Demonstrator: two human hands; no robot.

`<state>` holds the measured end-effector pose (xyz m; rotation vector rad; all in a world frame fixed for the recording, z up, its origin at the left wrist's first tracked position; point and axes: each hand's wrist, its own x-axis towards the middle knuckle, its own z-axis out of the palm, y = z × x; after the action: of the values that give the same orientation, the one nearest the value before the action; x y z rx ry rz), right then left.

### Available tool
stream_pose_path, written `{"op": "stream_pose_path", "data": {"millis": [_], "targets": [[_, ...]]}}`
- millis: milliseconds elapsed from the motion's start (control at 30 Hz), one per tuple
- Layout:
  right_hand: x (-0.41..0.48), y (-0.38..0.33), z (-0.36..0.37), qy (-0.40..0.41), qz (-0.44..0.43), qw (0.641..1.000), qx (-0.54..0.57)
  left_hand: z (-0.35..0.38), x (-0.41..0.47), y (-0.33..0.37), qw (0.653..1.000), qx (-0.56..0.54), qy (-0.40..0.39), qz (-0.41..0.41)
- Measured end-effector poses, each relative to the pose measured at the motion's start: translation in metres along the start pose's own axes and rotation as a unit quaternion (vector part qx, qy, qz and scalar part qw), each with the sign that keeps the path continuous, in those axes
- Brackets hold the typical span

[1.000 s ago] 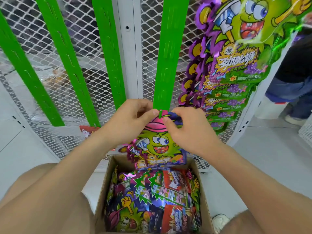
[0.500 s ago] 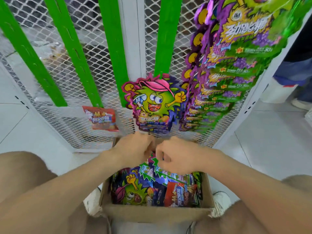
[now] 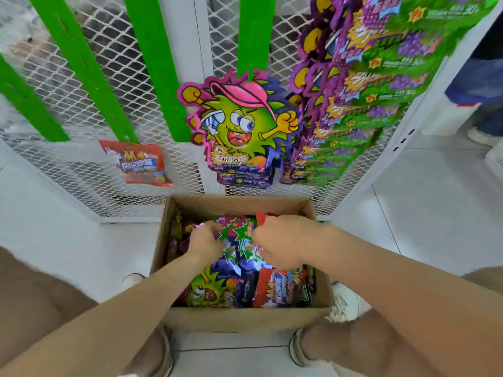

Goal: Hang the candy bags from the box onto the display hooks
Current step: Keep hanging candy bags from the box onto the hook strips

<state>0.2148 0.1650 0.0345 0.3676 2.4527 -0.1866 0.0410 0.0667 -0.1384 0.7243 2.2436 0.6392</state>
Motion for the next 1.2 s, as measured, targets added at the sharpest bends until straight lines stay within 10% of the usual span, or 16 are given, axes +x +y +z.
{"op": "stream_pose_path", "data": {"millis": [367, 567, 833, 1033, 1200], "targets": [[-0.008, -0.001, -0.007, 0.003, 0.012, 1.000, 0.012, -0.017, -0.024, 0.029, 0.992, -0.109, 0.040, -0.042], [-0.009, 0.000, -0.015, 0.084, 0.026, 0.993, 0.079, -0.061, -0.061, 0.088, 0.991, -0.095, 0.064, 0.071], [-0.010, -0.010, -0.045, 0.228, 0.002, 0.882, 0.412, -0.140, -0.120, 0.143, 0.954, -0.250, 0.014, 0.163], [-0.046, 0.016, -0.080, 0.269, 0.022, 0.863, 0.428, -0.187, -0.118, 0.150, 0.927, 0.036, 0.167, 0.334], [-0.056, 0.022, -0.099, 0.318, -0.021, 0.819, 0.477, -0.207, -0.119, 0.162, 0.952, -0.074, 0.034, 0.295]]}}
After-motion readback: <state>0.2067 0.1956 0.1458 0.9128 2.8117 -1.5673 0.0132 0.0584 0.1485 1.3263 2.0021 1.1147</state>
